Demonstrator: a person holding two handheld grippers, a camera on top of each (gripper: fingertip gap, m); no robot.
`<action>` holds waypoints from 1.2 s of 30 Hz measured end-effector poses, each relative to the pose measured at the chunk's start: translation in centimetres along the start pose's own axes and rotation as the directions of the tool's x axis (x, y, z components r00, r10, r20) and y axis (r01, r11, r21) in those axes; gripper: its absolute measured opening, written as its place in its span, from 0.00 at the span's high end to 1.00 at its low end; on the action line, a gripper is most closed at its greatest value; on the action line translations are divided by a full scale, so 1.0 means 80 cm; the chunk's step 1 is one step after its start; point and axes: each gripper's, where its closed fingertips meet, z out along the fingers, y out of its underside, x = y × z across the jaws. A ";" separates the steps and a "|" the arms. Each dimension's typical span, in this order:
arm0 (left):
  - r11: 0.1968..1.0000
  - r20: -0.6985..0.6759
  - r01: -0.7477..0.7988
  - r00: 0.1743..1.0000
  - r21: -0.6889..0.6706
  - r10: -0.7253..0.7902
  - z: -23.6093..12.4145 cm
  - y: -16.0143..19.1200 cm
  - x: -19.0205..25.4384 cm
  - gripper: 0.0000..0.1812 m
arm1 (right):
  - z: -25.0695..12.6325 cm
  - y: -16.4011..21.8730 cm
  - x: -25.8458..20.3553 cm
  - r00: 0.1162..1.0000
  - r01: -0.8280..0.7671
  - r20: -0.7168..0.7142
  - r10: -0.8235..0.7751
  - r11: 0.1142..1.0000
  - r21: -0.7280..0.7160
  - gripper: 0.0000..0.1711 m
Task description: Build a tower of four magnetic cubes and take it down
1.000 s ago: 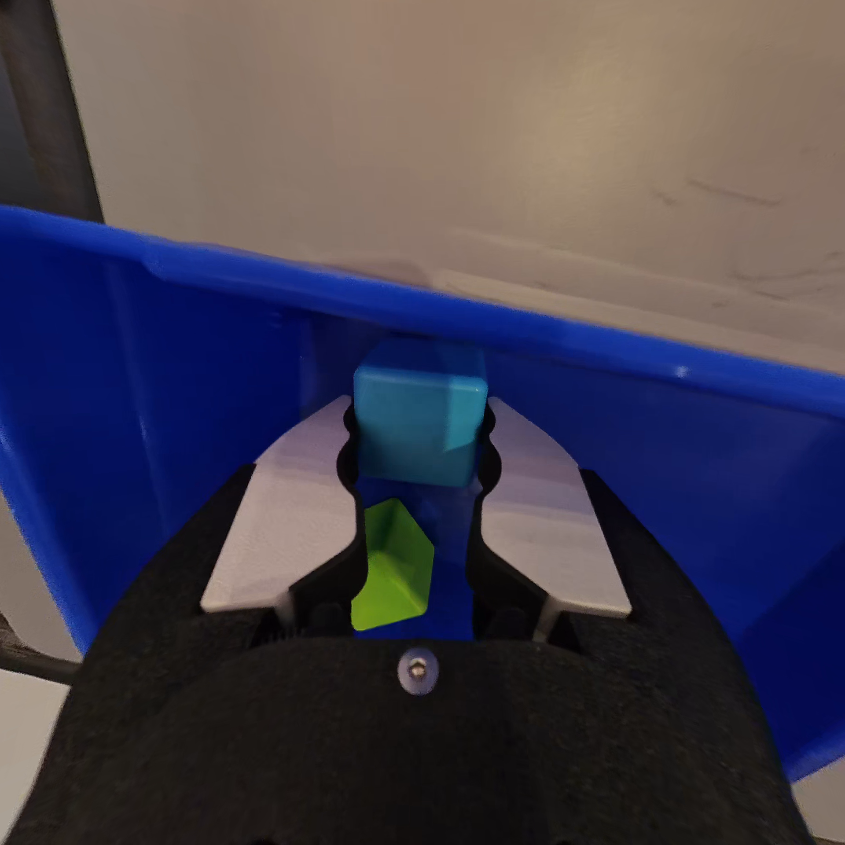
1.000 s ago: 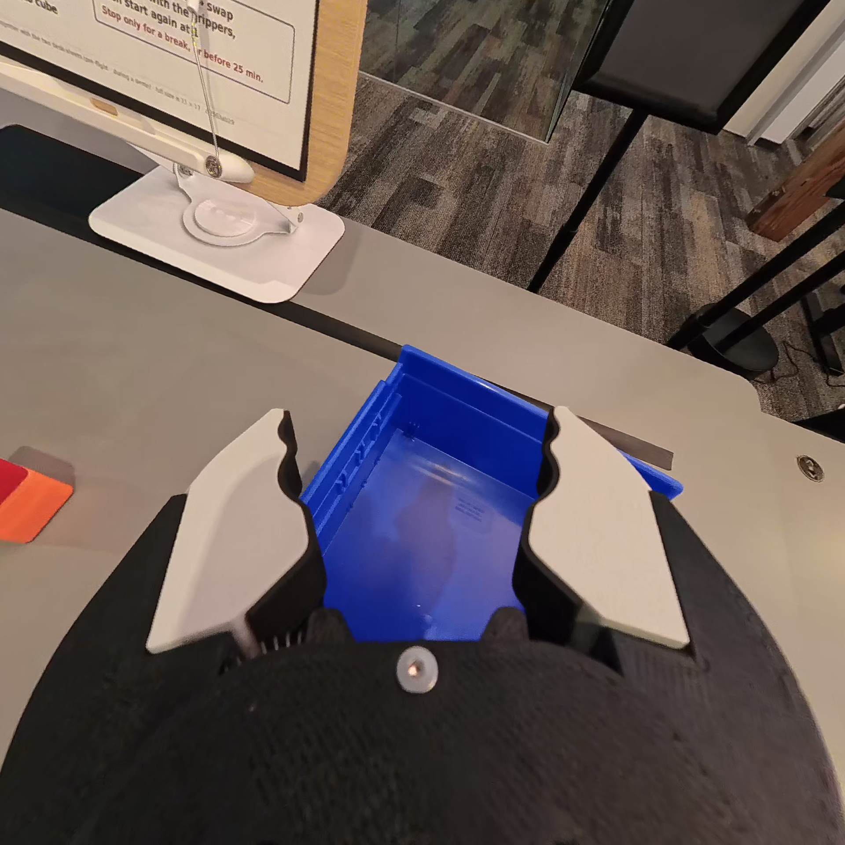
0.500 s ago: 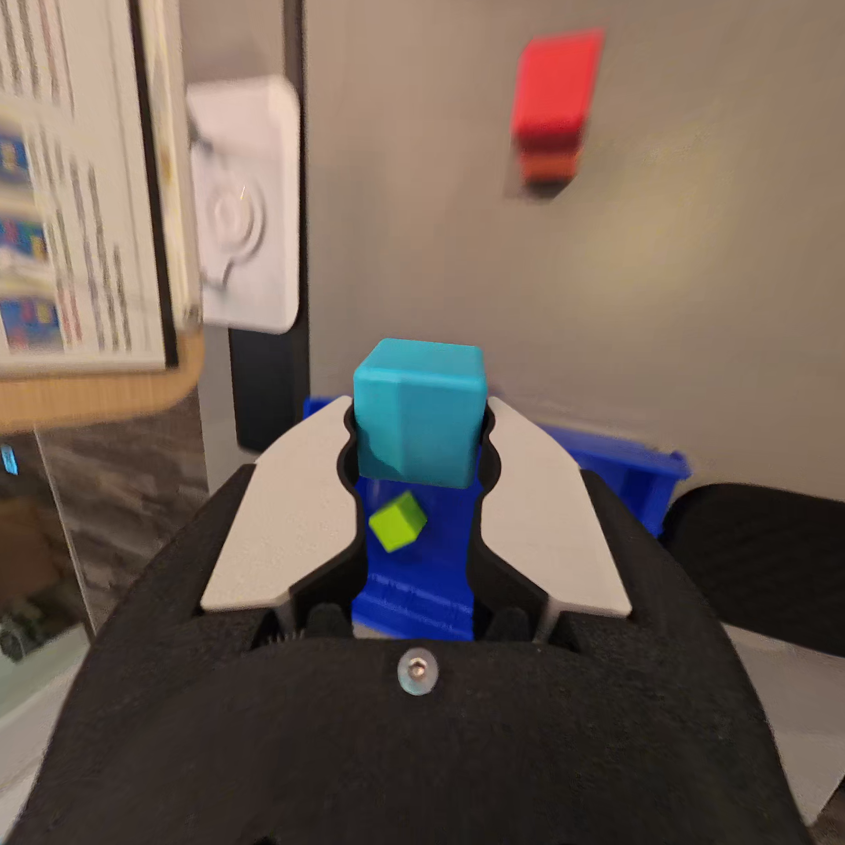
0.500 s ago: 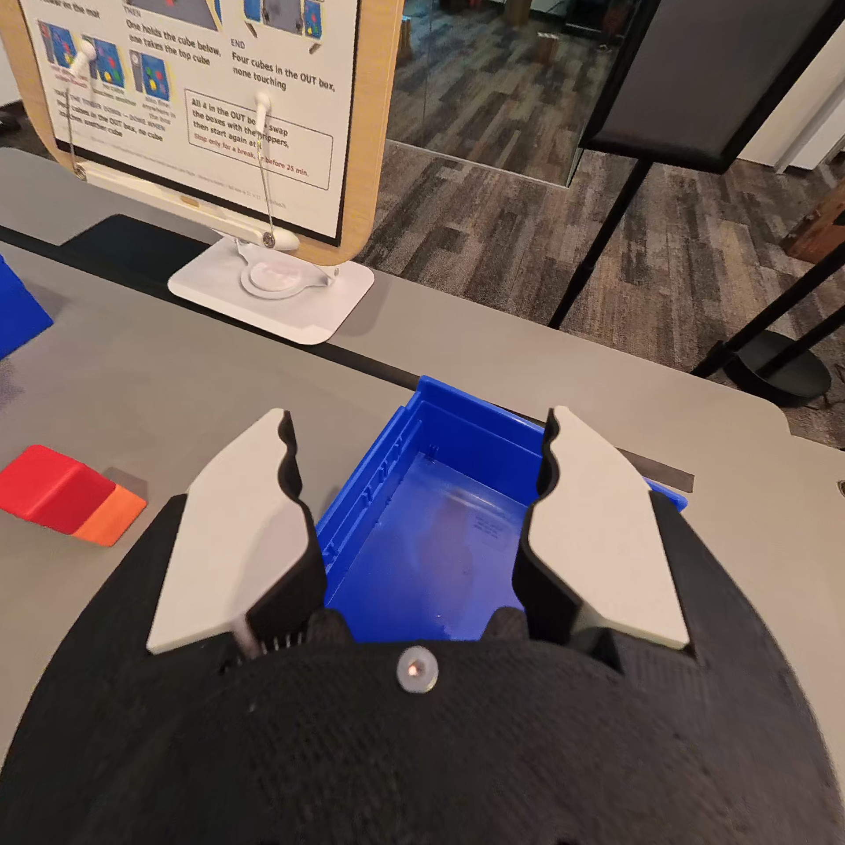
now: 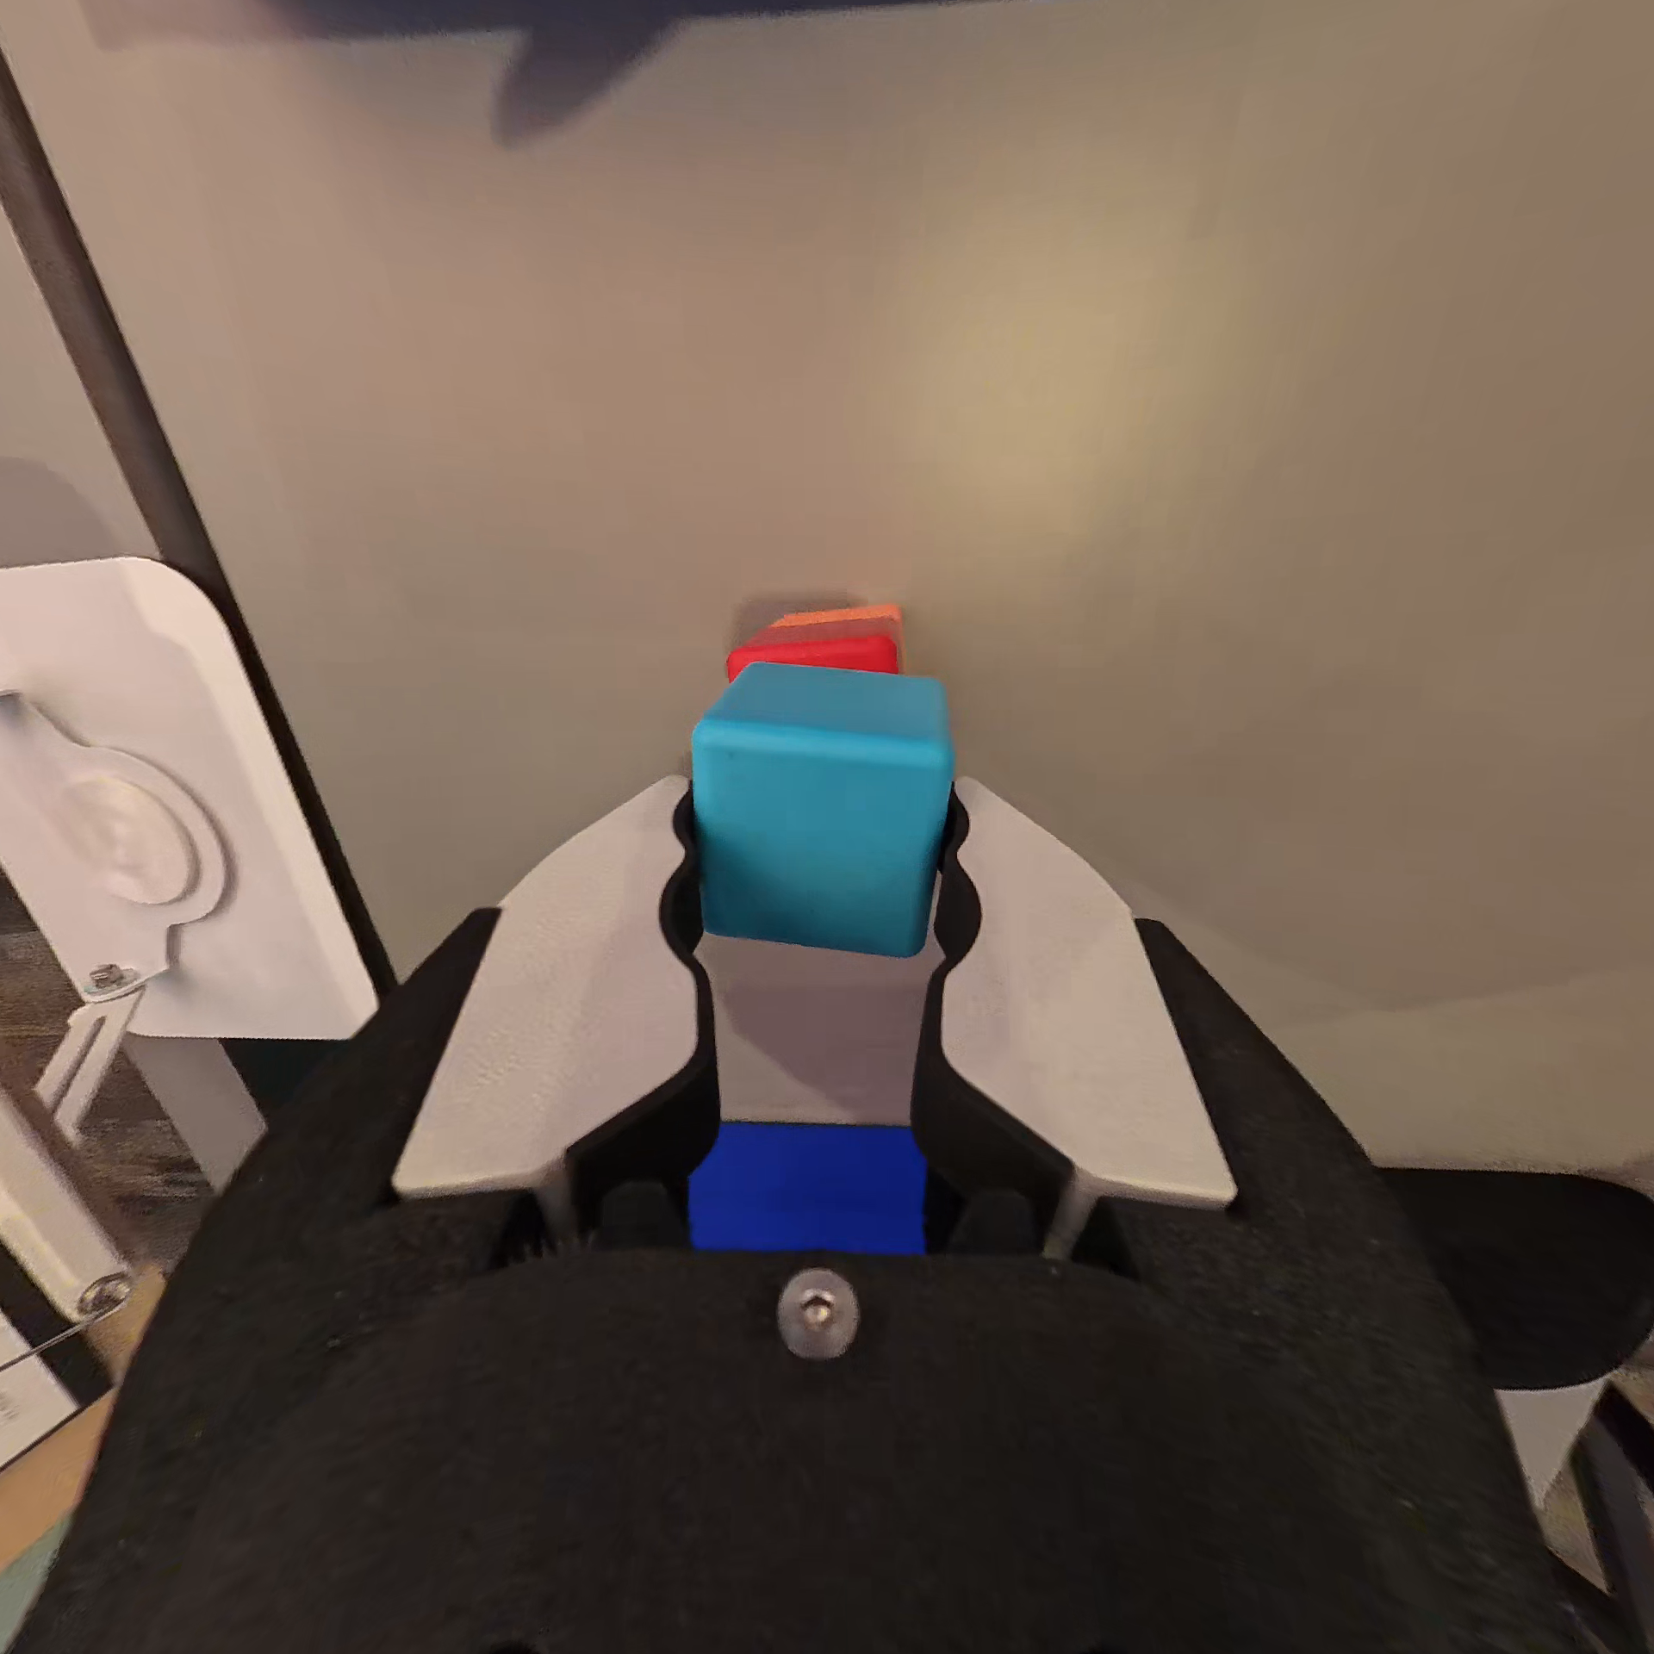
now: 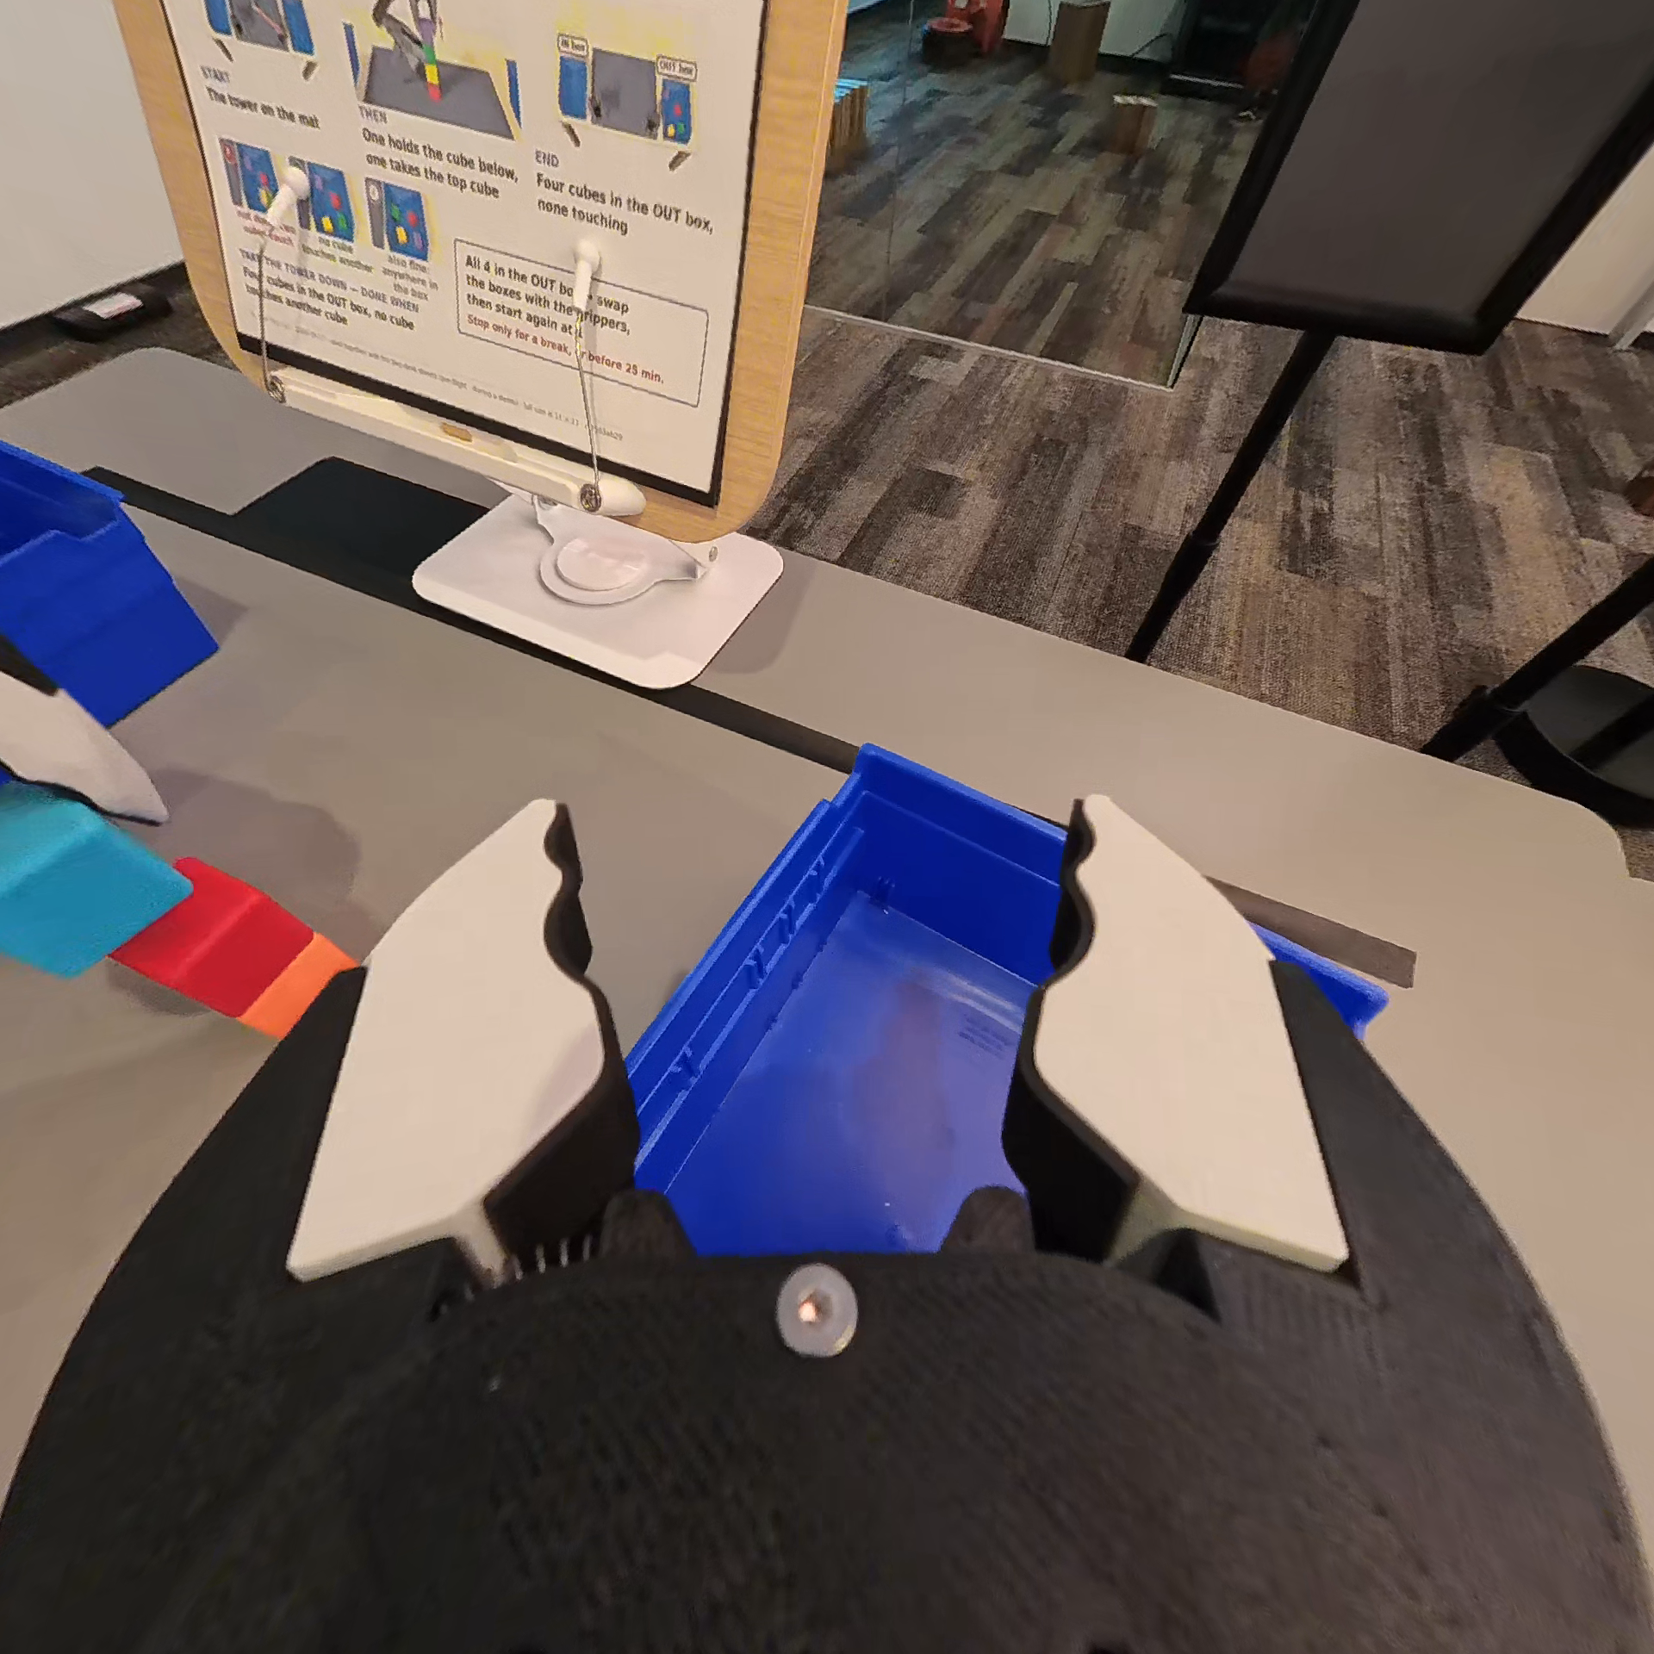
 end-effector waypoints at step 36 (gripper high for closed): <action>0.754 0.258 0.655 0.739 -0.057 -0.622 -0.059 0.377 -0.076 0.70 | 0.021 0.029 0.012 0.999 0.026 -0.044 -0.032 0.992 -0.123 0.40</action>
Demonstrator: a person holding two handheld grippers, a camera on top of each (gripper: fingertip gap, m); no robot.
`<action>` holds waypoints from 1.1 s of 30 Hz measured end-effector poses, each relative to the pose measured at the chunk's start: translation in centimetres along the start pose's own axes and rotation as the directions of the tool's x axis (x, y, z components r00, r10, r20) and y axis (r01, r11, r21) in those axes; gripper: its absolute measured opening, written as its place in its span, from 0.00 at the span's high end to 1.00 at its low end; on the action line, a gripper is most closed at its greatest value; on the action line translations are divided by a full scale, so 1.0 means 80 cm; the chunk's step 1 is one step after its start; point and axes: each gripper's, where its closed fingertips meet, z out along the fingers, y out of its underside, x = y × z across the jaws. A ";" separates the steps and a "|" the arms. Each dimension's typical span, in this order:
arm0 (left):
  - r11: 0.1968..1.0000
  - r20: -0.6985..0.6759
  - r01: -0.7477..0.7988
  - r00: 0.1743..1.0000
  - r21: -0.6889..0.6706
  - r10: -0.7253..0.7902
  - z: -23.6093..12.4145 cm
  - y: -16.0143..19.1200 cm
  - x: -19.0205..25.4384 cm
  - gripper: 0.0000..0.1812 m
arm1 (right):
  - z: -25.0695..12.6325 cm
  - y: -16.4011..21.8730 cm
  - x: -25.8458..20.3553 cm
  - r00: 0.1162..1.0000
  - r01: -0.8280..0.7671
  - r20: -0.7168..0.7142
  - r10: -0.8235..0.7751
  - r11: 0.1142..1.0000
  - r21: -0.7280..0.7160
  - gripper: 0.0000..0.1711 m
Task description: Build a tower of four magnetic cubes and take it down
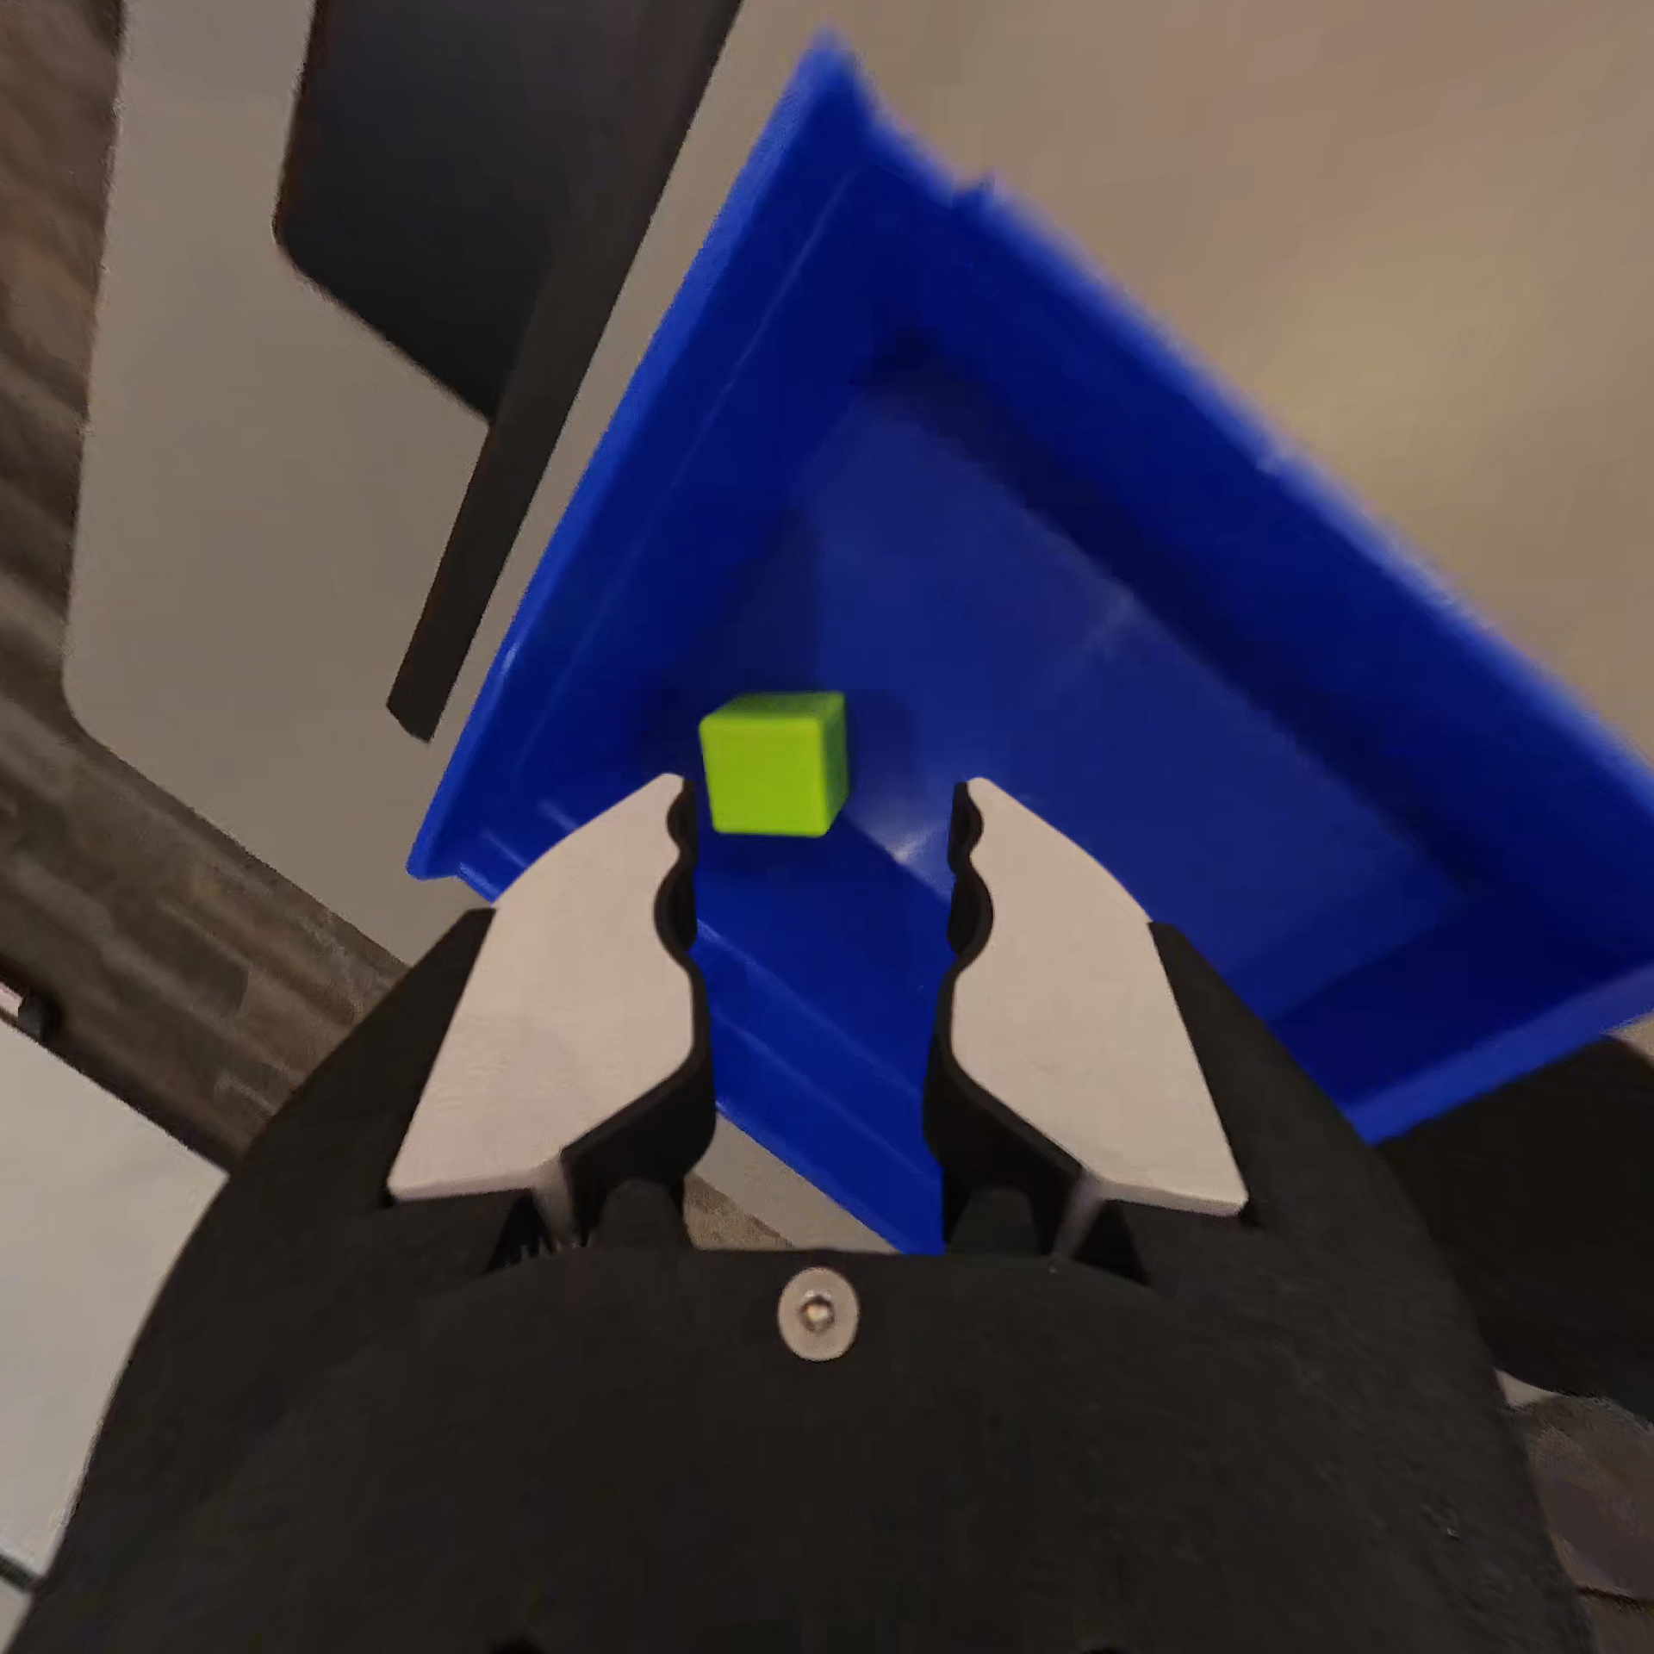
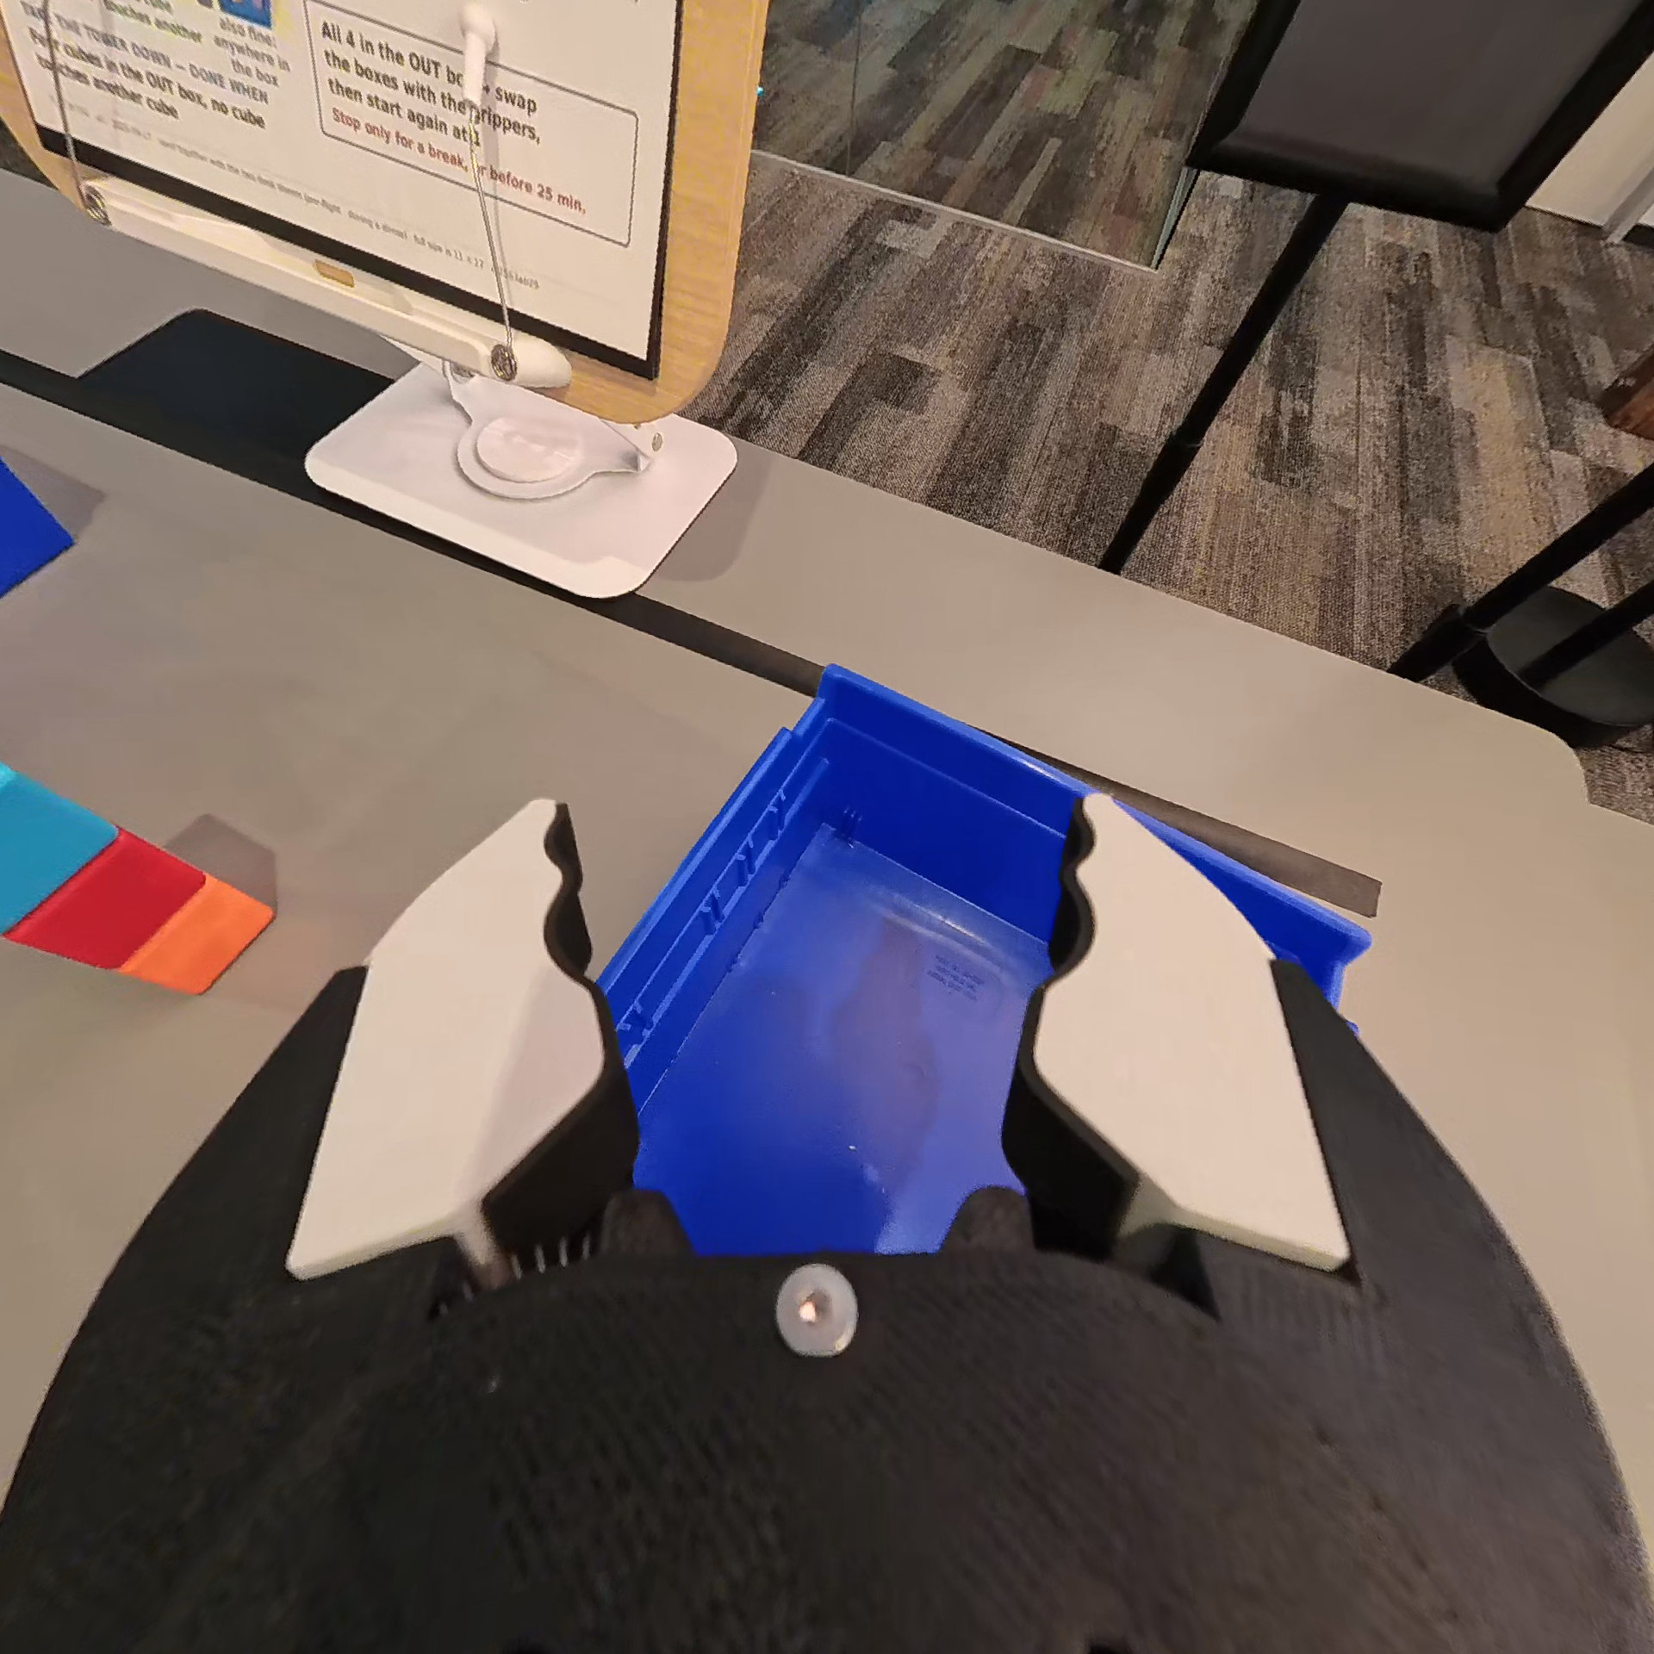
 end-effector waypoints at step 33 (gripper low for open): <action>0.995 0.105 -0.094 0.990 0.024 0.091 -0.035 -0.004 -0.017 0.73 | 0.009 0.012 0.003 1.000 -0.009 0.027 0.010 0.999 -0.041 0.40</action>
